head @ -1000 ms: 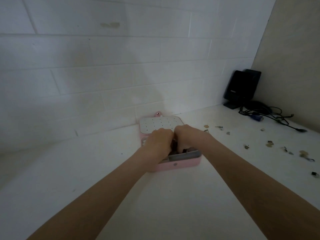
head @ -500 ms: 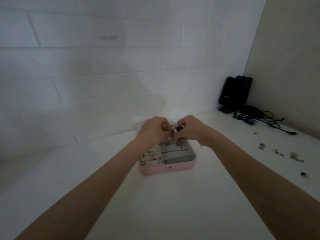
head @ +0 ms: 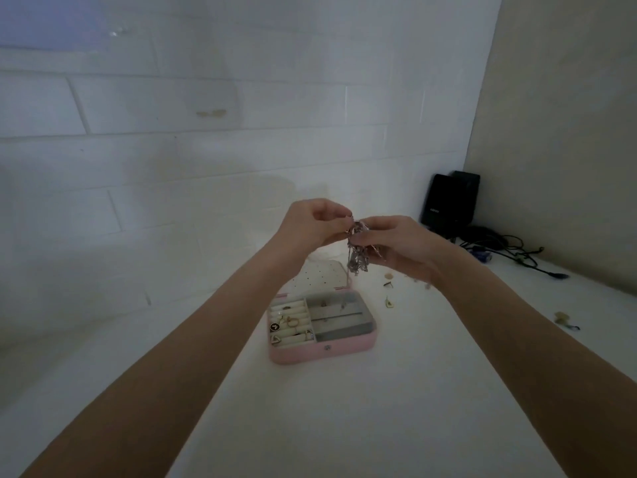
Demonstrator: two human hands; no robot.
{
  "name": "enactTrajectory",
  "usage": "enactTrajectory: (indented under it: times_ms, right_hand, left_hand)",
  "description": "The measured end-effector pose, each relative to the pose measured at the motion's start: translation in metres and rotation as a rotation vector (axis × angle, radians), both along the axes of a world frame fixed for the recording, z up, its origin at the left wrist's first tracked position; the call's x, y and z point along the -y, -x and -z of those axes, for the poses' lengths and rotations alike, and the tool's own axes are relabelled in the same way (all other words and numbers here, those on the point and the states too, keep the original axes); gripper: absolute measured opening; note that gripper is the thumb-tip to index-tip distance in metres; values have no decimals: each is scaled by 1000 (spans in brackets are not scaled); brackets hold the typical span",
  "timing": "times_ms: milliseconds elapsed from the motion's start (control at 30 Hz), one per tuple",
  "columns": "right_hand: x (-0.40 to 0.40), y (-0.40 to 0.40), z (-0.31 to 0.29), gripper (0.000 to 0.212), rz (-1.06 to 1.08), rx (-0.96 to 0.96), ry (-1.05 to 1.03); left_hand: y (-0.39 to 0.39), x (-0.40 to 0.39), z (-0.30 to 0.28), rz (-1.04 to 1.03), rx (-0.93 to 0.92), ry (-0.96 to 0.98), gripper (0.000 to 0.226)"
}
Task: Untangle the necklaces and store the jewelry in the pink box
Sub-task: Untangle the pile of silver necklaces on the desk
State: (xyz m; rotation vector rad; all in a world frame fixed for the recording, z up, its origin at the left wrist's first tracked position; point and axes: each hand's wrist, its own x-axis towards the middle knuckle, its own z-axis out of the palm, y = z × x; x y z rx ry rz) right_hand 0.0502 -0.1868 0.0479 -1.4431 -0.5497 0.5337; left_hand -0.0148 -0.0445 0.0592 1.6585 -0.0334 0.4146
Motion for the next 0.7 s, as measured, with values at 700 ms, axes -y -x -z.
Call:
enactTrajectory:
  times_ms: [700]
  right_hand:
    - [65,14,0,6,326,20,31]
  left_hand:
    - [-4,71,53,257,-218,39,8]
